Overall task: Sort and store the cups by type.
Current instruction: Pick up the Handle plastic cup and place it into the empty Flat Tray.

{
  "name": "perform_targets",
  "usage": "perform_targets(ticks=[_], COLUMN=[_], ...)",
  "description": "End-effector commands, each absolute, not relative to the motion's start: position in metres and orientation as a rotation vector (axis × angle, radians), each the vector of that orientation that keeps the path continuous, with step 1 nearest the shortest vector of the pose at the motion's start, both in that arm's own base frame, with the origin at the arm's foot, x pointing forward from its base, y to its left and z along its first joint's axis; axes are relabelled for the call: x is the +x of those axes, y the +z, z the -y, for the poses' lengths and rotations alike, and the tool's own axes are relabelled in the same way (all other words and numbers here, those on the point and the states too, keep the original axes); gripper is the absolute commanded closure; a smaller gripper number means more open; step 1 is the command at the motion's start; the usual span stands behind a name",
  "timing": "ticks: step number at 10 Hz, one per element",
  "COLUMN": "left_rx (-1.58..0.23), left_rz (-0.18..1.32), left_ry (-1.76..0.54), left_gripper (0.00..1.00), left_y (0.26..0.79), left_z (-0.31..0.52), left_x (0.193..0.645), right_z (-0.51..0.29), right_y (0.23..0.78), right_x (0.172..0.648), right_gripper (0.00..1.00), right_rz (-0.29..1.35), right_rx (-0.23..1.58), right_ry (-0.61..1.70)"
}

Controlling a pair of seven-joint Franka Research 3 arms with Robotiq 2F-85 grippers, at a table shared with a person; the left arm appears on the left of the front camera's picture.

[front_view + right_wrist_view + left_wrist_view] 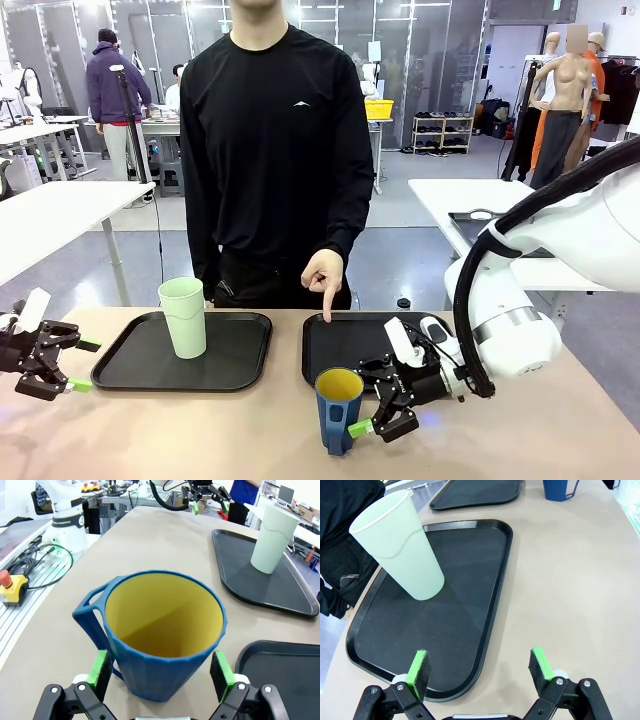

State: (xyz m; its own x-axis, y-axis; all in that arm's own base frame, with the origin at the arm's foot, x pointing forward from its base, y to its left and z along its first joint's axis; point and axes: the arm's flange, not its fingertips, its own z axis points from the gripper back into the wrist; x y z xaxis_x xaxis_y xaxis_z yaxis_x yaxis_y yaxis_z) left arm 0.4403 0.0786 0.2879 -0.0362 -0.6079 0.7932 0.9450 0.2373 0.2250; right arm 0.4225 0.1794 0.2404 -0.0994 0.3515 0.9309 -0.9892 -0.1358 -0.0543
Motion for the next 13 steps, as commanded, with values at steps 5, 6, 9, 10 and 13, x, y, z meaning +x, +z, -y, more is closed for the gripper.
perform_targets(ticks=[5,6,9,10,13], left_rx=[-0.444,-0.444,-0.444,-0.444,-0.444], left_rz=[0.947,0.947,0.947,0.947,0.947], left_ry=[-1.333,-1.333,-1.333,-1.333,-1.333], left_gripper=[0.0,0.0,0.0,0.0,0.0], left_y=[0.289,0.289,0.289,0.289,0.289], left_z=[-0.077,-0.077,-0.077,-0.077,-0.077], left_x=[0.441,0.441,0.441,0.441,0.441], right_z=[-0.209,-0.211,-0.214,-0.213,-0.21], right_y=[0.23,0.23,0.23,0.23,0.228], right_x=[0.424,0.423,0.423,0.422,0.423], right_gripper=[0.0,0.0,0.0,0.08,0.39], right_rz=[0.944,0.933,0.906,0.916,0.919], right_rx=[0.998,1.014,1.016,1.011,1.043], right_ry=[1.495,1.499,1.48,1.471,1.468])
